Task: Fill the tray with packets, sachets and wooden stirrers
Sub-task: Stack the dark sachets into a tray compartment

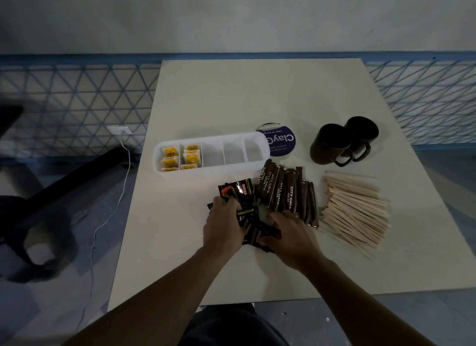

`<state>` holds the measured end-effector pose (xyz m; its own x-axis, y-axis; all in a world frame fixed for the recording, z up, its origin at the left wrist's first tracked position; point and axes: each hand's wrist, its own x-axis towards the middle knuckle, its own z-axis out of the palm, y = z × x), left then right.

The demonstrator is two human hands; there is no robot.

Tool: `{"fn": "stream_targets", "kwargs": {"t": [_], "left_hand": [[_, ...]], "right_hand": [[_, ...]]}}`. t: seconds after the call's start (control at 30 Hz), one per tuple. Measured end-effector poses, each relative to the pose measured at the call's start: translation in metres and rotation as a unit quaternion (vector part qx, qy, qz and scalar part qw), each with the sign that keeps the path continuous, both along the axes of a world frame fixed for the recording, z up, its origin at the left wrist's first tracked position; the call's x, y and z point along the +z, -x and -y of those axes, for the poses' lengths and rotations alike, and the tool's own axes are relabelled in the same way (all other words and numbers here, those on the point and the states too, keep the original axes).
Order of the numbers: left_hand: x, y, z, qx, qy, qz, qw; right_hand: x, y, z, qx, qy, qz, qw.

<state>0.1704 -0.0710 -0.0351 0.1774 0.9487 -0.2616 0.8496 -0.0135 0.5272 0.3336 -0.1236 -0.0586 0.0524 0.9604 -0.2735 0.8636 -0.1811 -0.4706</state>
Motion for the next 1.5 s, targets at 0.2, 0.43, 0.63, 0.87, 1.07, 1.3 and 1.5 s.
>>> {"fn": "stream_targets", "kwargs": {"t": [0.2, 0.43, 0.63, 0.87, 1.07, 1.3, 1.5], "left_hand": [[-0.004, -0.002, 0.005, 0.027, -0.026, 0.004, 0.999], [-0.006, -0.002, 0.005, 0.04, -0.027, 0.042, 0.998], [-0.005, 0.0, -0.003, 0.025, -0.006, 0.107, 0.994], [0.018, -0.004, -0.017, 0.024, -0.006, 0.174, 0.984], [0.029, -0.008, -0.025, 0.079, 0.037, 0.239, 0.967], [0.042, 0.0, -0.023, 0.092, 0.17, 0.35, 0.917], [0.041, 0.005, -0.021, 0.022, 0.145, 0.282, 0.948]], "right_hand": [[-0.003, 0.01, -0.005, -0.013, 0.003, 0.008, 1.0], [0.0, 0.014, -0.011, -0.007, -0.006, -0.009, 1.0], [0.004, 0.007, -0.015, -0.061, -0.019, -0.106, 0.992], [0.027, 0.005, -0.029, -0.147, -0.032, -0.25, 0.956], [0.043, 0.011, -0.04, -0.169, -0.062, -0.35, 0.919], [0.055, 0.011, -0.055, -0.106, -0.066, -0.39, 0.912], [0.063, 0.021, -0.066, -0.04, -0.066, -0.303, 0.95]]}}
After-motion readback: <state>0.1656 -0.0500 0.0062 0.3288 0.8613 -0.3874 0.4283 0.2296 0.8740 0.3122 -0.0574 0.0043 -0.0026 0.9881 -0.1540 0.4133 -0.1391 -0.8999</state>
